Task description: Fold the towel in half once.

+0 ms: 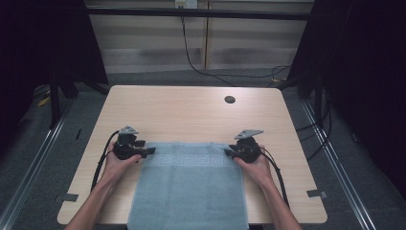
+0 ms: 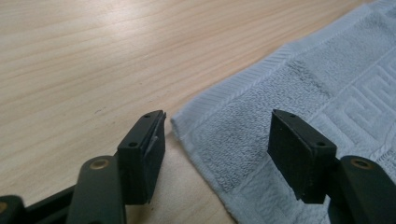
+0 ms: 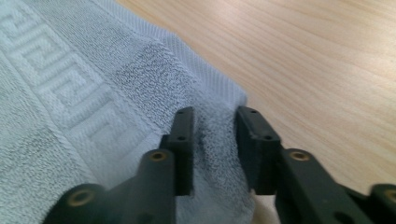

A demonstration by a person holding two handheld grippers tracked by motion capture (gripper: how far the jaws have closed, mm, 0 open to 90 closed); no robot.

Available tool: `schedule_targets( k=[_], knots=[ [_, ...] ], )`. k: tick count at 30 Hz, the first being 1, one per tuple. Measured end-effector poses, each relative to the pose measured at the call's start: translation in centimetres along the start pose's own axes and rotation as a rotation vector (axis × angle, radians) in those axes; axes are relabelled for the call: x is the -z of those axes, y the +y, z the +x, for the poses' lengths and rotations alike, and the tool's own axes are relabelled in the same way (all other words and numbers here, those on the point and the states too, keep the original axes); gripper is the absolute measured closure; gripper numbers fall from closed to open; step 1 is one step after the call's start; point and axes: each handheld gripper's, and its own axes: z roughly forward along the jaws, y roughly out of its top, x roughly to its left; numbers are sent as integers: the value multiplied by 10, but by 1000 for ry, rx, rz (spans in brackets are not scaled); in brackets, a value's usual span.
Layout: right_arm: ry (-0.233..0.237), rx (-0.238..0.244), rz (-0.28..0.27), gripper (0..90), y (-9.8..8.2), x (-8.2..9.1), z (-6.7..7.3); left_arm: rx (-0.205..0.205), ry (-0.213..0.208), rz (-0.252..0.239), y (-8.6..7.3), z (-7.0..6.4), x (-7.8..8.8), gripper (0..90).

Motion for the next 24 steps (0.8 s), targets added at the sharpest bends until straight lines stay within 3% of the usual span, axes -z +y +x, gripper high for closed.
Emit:
schedule_targets(
  k=[6, 8, 9, 12, 13, 15, 19, 22, 24],
  knots=[
    [30, -28, -22, 787, -1, -2, -2, -46, 29, 18, 2, -8, -3, 353],
    [32, -30, -23, 789, -1, -2, -2, -91, 75, 32, 2, -12, -3, 438],
    [34, -32, -25, 789, -1, -2, -2, -108, 77, 28, 2, -14, -4, 466],
    [30, -35, -26, 791, -1, -2, -1, -122, 33, 23, 1, -15, -4, 660],
    [27, -35, -26, 792, -1, -2, -1, -110, 23, 15, 0, -17, -4, 708],
    [21, -34, -17, 802, -1, -2, 0, -126, 15, 26, 0, -18, -3, 784],
    [23, -45, -16, 825, 0, -2, 1, -31, -57, 3, -3, -12, -3, 812],
    [30, -47, -20, 841, 1, 1, 1, -4, -73, -30, -2, -10, 4, 814],
    [52, -63, -52, 848, 4, 7, -1, -9, -82, -61, 3, -10, 11, 814]
  ],
)
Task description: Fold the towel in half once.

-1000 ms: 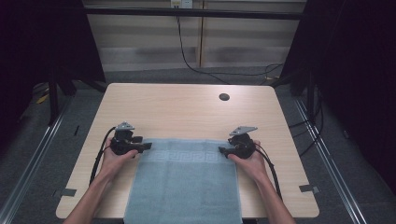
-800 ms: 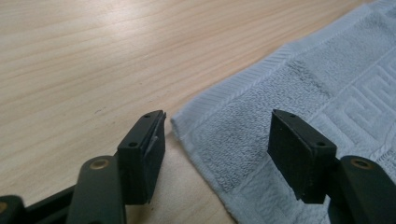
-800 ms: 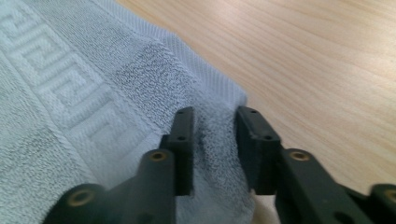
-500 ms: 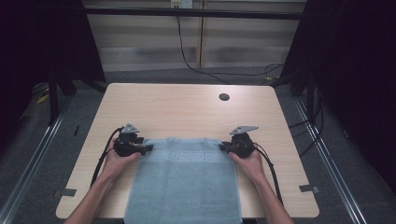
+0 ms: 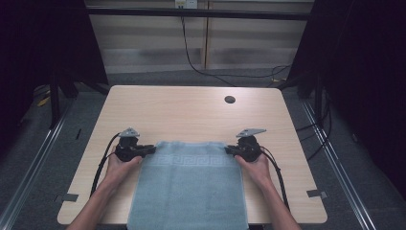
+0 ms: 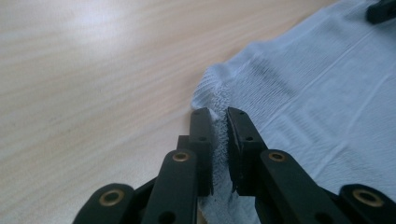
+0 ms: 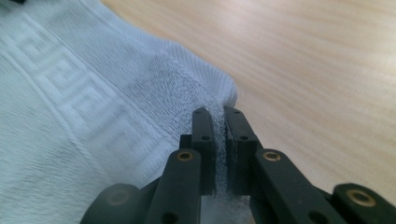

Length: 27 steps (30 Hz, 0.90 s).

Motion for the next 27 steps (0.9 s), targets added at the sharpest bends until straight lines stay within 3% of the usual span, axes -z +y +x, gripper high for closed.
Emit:
schedule_targets(
  k=[3, 6, 10, 13, 18, 27],
  knots=[
    [19, -16, -54, 852, 11, 11, -2, 10, -22, -68, 10, -2, 12, 816],
    [19, -14, -103, 852, 26, 21, -4, 15, -13, -103, 22, -1, 19, 815],
    [33, -5, -164, 852, 51, 33, -4, -5, 10, -112, 39, 1, 25, 815],
    [37, 15, -176, 852, 68, 40, -4, -10, 7, -140, 51, -2, 30, 811],
    [30, 9, -208, 852, 90, 50, -11, -32, 14, -175, 75, -5, 41, 813],
    [-14, 35, -291, 854, 142, 86, -25, -72, 31, -253, 127, -7, 66, 818]
  ],
)
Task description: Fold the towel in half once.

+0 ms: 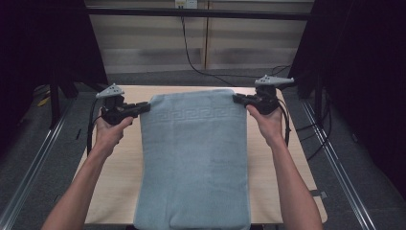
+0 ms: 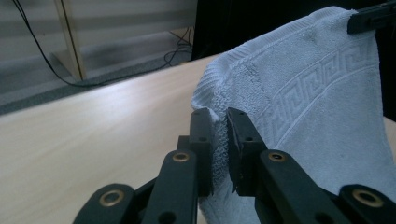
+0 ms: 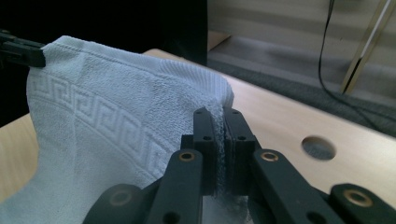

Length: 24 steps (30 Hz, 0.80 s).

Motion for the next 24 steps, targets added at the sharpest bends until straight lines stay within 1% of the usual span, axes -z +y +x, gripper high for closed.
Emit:
schedule_targets(
  k=[2, 4, 6, 8, 9, 11, 13, 14, 16, 18, 20, 21, 22, 24],
  knots=[
    [-8, 15, -13, 854, 13, 3, -1, -5, 6, -13, 13, 0, 1, 818],
    [-16, 21, -25, 854, 24, 6, -2, 5, -1, -37, 24, 1, 3, 819],
    [-23, 27, -39, 855, 35, 9, -3, -3, 3, -54, 35, 0, 5, 818],
    [-31, 42, -45, 855, 44, 13, -4, -6, 1, -62, 43, 0, 6, 819],
    [-31, 40, -54, 855, 49, 15, -5, -6, 3, -73, 47, 1, 7, 819],
    [-39, 42, -74, 855, 57, 20, -6, 8, 1, -93, 56, 2, 8, 819],
    [-43, 39, -92, 856, 64, 25, -7, 2, 1, -106, 62, 0, 10, 819],
    [-41, 39, -101, 856, 66, 27, -6, 1, -8, -116, 63, -2, 11, 819],
    [-33, 42, -106, 856, 65, 30, -3, -17, -15, -111, 60, -7, 11, 819],
    [-21, 57, -97, 856, 58, 32, 3, -30, -23, -103, 51, -11, 13, 819],
    [-2, 63, -91, 856, 48, 36, 8, -19, -32, -104, 38, -14, 16, 819],
    [5, 65, -88, 856, 41, 39, 10, -20, -32, -94, 32, -15, 17, 819],
    [16, 60, -87, 856, 34, 41, 12, -18, -30, -87, 25, -17, 18, 819],
    [37, 50, -85, 856, 19, 46, 16, -13, -46, -80, 10, -21, 22, 820]
  ],
)
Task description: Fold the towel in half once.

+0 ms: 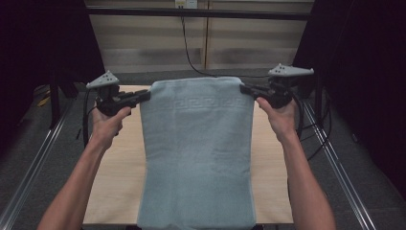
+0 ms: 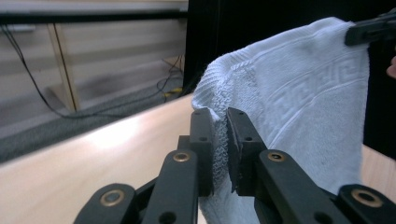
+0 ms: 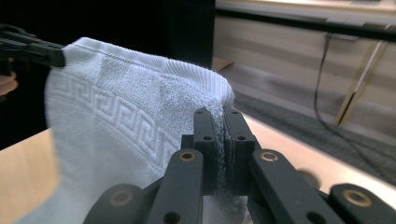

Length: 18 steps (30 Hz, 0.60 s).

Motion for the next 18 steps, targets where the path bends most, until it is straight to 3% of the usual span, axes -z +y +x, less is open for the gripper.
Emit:
schedule_targets(
  k=[4, 6, 12, 15, 18],
  knots=[
    [41, -5, 18, 856, -28, 14, 13, 19, -19, -2, -26, -10, 14, 822],
    [64, -21, 13, 856, -40, 22, 18, 5, -21, -5, -33, -18, 22, 821],
    [97, -9, 32, 856, -65, 48, 40, 9, -48, -12, -53, -46, 47, 820],
    [103, -1, 58, 856, -80, 58, 55, -2, -63, 24, -71, -59, 54, 821],
    [116, 7, 94, 856, -100, 66, 68, 38, -84, 87, -95, -65, 54, 822]
  ],
)
